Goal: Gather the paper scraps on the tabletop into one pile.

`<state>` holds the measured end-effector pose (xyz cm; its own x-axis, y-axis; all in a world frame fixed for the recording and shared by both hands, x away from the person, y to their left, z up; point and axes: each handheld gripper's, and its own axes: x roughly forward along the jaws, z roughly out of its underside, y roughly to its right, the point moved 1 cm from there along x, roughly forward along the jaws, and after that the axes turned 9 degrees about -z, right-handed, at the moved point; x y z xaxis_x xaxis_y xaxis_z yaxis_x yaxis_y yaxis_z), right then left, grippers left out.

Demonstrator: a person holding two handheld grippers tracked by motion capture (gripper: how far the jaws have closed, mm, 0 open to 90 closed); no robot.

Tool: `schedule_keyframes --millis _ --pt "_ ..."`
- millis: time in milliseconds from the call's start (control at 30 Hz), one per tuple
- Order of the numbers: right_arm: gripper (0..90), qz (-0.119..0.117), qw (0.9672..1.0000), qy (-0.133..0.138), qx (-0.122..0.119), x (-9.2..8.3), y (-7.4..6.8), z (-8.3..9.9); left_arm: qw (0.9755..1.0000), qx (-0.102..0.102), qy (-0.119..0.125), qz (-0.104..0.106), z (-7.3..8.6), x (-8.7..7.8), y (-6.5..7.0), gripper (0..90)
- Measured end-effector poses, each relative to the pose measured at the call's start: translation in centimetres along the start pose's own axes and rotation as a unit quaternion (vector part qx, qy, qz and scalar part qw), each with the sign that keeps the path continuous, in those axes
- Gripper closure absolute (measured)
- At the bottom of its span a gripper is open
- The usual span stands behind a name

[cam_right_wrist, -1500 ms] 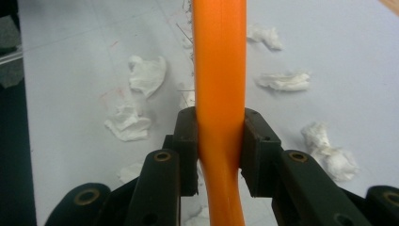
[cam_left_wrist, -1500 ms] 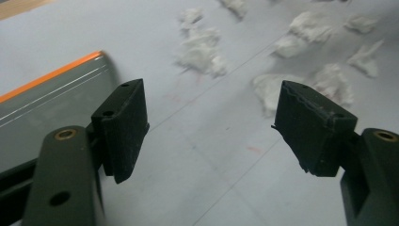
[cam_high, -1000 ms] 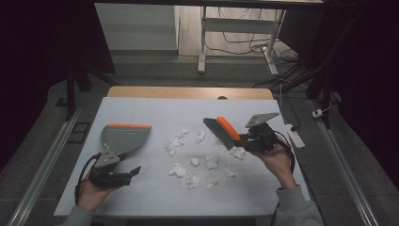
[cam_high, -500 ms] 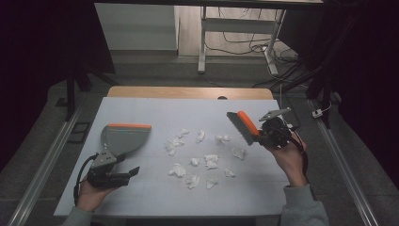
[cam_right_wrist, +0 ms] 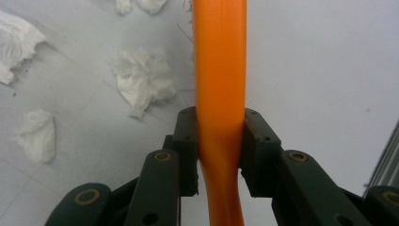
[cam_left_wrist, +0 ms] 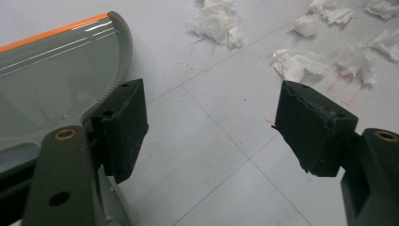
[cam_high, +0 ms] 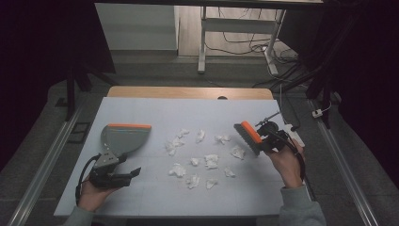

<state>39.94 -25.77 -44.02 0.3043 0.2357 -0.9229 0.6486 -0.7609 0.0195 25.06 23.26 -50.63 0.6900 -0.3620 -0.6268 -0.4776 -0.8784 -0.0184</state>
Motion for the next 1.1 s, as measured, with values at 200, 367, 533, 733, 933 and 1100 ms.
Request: schedule_keyframes --millis 200,367,533,733,933,1100 --pt "71.0 -0.025 0.9995 -0.017 0.002 1.5 -1.5 -0.9 1.0000 0.004 -0.002 0.000 0.0 0.1 0.1 26.6" --pt "71.1 -0.039 0.9986 -0.026 -0.027 2.2 -3.9 -1.9 1.0000 -0.001 -0.005 -0.002 0.1 0.2 -0.2 26.8" --pt "71.0 -0.144 0.9889 0.018 -0.033 2.1 -5.1 -2.6 1.0000 -0.001 -0.006 -0.001 0.1 0.2 -0.1 26.9" --pt "71.0 -0.103 0.9914 0.078 -0.022 0.7 -3.4 -2.7 1.0000 -0.003 -0.006 -0.002 0.2 0.2 -0.3 27.1" --pt "71.0 -0.070 0.9947 0.075 -0.010 1.6 -1.1 -3.7 0.9999 0.000 -0.011 -0.002 0.0 0.5 -0.3 27.1" --pt "71.0 -0.048 0.9977 0.041 -0.026 2.6 0.0 -5.8 1.0000 0.001 -0.006 0.000 0.0 0.4 -0.3 27.2"
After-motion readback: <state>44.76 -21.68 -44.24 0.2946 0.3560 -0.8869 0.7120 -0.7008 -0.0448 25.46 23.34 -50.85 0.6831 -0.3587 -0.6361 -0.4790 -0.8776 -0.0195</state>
